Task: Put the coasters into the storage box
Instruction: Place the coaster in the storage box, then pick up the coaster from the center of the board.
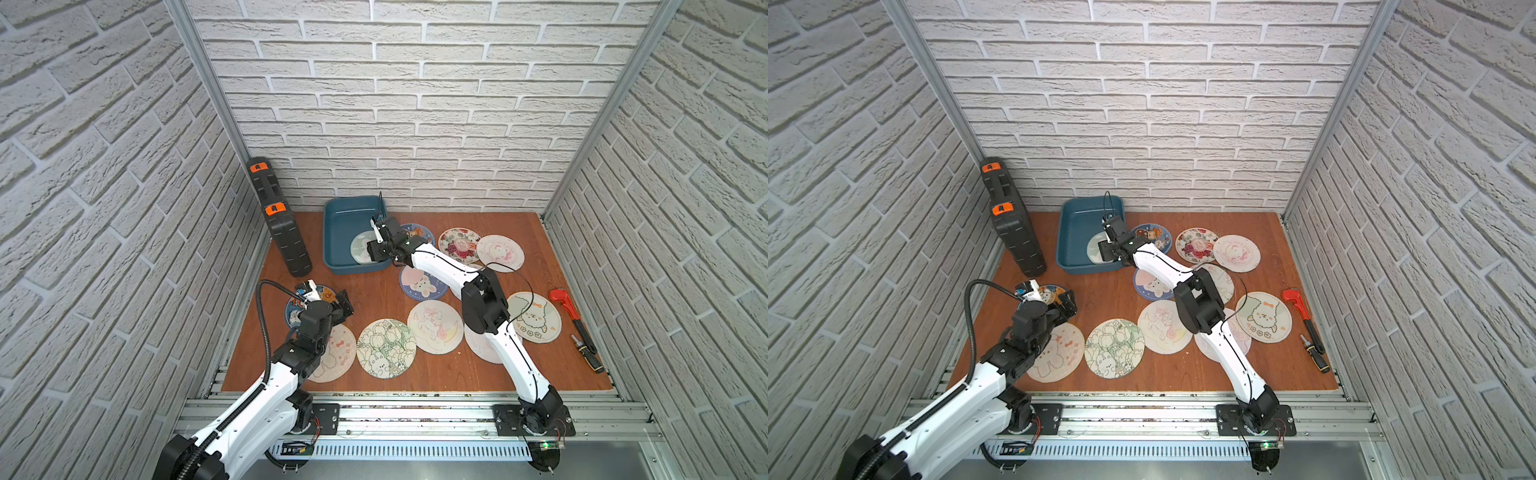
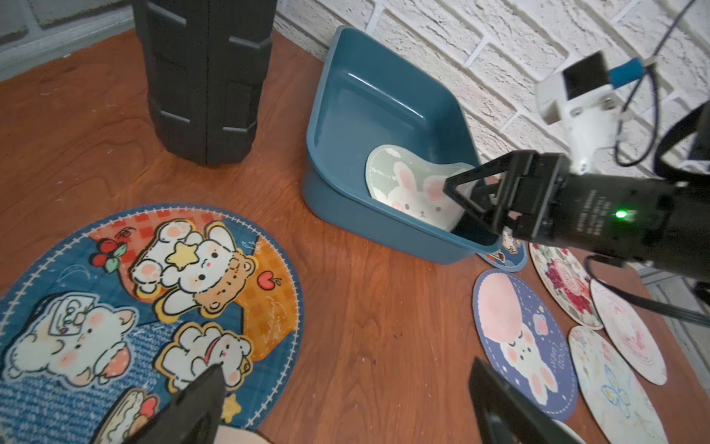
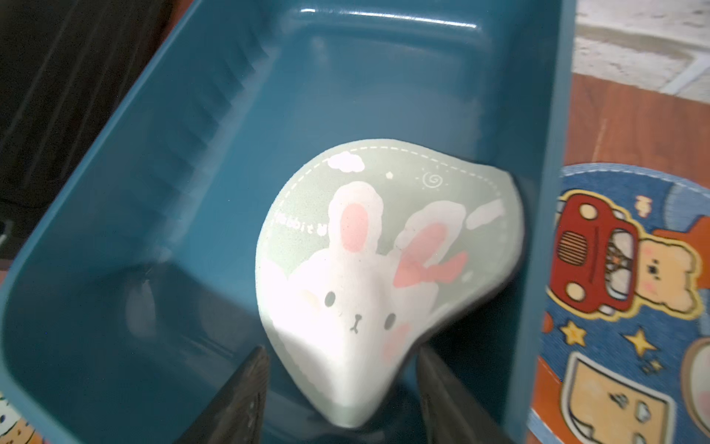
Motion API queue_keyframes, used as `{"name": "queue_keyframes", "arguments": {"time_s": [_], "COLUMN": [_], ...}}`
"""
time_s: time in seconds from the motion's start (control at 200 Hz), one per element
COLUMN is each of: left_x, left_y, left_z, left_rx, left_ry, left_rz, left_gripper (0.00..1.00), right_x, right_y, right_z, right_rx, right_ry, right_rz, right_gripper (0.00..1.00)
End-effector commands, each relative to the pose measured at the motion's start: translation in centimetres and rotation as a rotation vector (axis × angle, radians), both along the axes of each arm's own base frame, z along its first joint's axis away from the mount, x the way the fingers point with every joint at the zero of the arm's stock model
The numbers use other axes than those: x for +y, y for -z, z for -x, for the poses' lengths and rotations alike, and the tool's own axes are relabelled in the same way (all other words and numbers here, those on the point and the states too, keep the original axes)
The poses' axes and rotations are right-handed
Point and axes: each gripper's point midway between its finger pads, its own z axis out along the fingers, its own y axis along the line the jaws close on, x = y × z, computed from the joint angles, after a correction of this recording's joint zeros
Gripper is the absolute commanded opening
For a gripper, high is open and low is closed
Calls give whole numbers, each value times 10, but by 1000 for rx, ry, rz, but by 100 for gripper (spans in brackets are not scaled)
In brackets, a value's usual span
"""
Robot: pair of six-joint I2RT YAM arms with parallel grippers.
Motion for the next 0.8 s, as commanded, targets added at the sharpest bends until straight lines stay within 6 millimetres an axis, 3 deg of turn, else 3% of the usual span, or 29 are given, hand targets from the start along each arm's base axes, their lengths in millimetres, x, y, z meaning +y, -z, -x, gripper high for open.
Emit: {"name": "queue_keyframes", "arguments": {"time_s": [0.0,0.175,0.355,0.49,0.52,0.535,0.795], "left_x": [10,20,32,46,48,49,44], "left_y": [-1,10,22,32,35,36,54], "left_z": [0,0,3,9,10,10,4], "left_rx": [17,88,183,270,293,304,486], "left_ry": [-56,-107,-184,-261,-269,-273,-259], "left_rz": [6,-3,-38,-74,-78,-79,-134], "left_gripper": [98,98,98,98,98,98,97], "right_x": [-3,-15,-23,-29,-30,-32,-43], "right_y": [-65,-84,-94,-90,-79,-89,-66], "right_z": [-1,15,49,78,84,88,134], "right_rx": [-120,-141,-144,-110,-89,-102,-10], "right_ry": [8,5,-58,-99,-107,-113,-146], "right_rz": [-47,-67,-116,-113,-101,-110,-113], "right_gripper": [63,63,62,61,61,61,59]}}
